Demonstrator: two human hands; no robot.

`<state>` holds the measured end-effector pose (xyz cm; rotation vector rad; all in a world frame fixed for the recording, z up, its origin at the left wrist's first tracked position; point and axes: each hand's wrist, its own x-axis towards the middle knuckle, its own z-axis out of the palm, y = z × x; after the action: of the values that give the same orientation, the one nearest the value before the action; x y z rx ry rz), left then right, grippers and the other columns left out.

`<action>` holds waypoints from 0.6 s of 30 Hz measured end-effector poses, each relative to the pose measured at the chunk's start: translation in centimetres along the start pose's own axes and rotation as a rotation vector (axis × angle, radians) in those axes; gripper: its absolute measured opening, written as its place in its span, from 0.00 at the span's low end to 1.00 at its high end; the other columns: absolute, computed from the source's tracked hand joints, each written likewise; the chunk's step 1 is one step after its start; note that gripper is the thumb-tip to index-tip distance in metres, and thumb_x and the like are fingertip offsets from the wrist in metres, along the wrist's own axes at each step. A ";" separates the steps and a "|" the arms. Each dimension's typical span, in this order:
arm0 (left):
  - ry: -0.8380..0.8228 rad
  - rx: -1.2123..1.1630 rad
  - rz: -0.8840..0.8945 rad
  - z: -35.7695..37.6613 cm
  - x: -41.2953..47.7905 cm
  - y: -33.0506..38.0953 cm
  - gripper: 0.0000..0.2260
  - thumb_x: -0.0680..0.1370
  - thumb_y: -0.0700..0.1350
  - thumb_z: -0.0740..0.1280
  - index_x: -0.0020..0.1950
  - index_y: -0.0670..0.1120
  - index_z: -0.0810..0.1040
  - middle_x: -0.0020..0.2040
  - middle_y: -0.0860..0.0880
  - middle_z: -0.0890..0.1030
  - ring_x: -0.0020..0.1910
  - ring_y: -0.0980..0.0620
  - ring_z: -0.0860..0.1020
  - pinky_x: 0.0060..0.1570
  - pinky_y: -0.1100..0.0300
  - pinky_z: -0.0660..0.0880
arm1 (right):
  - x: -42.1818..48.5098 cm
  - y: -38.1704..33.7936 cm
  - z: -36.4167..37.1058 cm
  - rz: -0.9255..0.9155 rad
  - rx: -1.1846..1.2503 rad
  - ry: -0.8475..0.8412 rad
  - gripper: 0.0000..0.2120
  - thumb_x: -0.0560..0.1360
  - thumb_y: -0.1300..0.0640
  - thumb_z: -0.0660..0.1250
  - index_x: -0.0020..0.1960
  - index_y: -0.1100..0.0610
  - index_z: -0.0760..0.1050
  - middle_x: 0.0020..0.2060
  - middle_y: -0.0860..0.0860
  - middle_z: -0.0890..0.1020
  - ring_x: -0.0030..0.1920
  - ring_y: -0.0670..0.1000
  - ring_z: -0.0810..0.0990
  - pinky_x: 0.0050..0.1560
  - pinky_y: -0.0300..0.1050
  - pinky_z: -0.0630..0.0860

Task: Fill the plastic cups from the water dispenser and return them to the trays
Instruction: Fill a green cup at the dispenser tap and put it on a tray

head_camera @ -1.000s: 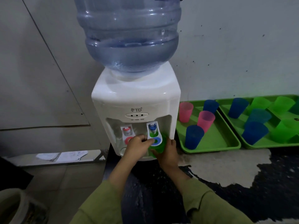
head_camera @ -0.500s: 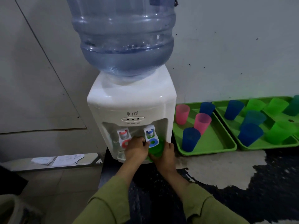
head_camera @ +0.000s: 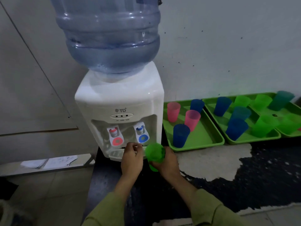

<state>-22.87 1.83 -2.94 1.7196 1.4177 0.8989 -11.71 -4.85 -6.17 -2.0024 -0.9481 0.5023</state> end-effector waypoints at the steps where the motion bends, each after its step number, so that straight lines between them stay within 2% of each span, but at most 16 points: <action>1: -0.011 0.006 -0.003 0.3 -0.3 -0.4 0.06 0.78 0.48 0.62 0.49 0.46 0.74 0.45 0.50 0.78 0.47 0.45 0.77 0.44 0.58 0.69 | -0.1 0.4 -0.4 0.017 0.009 0.006 0.32 0.60 0.51 0.79 0.58 0.59 0.70 0.54 0.56 0.78 0.54 0.55 0.76 0.49 0.41 0.71; 4: -0.164 0.083 0.012 2.0 -1.0 -1.5 0.07 0.77 0.45 0.64 0.53 0.43 0.75 0.51 0.46 0.79 0.51 0.45 0.77 0.50 0.56 0.72 | -0.1 1.7 -2.3 0.041 0.038 0.045 0.33 0.60 0.52 0.79 0.59 0.59 0.69 0.54 0.57 0.77 0.54 0.56 0.76 0.49 0.42 0.72; 9: -0.488 0.272 0.054 6.1 -2.8 -2.5 0.15 0.75 0.46 0.67 0.60 0.43 0.72 0.59 0.44 0.75 0.60 0.47 0.74 0.60 0.59 0.68 | 0.7 4.1 -7.3 0.054 0.022 0.145 0.29 0.61 0.52 0.79 0.56 0.60 0.71 0.50 0.56 0.76 0.48 0.54 0.76 0.44 0.40 0.68; 13: -0.603 0.549 0.144 9.0 -4.4 -3.1 0.26 0.76 0.53 0.64 0.71 0.47 0.63 0.73 0.44 0.60 0.71 0.44 0.61 0.69 0.53 0.61 | 1.9 6.1 -11.2 0.051 0.029 0.207 0.29 0.61 0.52 0.79 0.55 0.60 0.71 0.47 0.53 0.75 0.45 0.48 0.71 0.42 0.36 0.65; 15: -0.667 0.620 0.127 10.3 -5.0 -3.4 0.30 0.77 0.57 0.61 0.75 0.48 0.56 0.77 0.46 0.49 0.76 0.45 0.50 0.73 0.49 0.52 | 3.0 7.2 -13.2 0.046 0.024 0.226 0.30 0.61 0.51 0.79 0.57 0.60 0.70 0.47 0.52 0.74 0.46 0.49 0.71 0.42 0.36 0.66; 18: -0.668 0.666 0.098 11.7 -5.8 -4.0 0.32 0.77 0.60 0.59 0.76 0.50 0.52 0.77 0.47 0.41 0.76 0.47 0.41 0.73 0.45 0.41 | 5.1 8.4 -15.7 0.041 0.005 0.238 0.29 0.62 0.51 0.79 0.56 0.60 0.70 0.48 0.54 0.76 0.47 0.53 0.75 0.44 0.44 0.72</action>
<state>-15.56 -4.54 -12.60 2.2870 1.2249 -0.1724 5.20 -12.15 -4.24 -2.0275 -0.7597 0.2804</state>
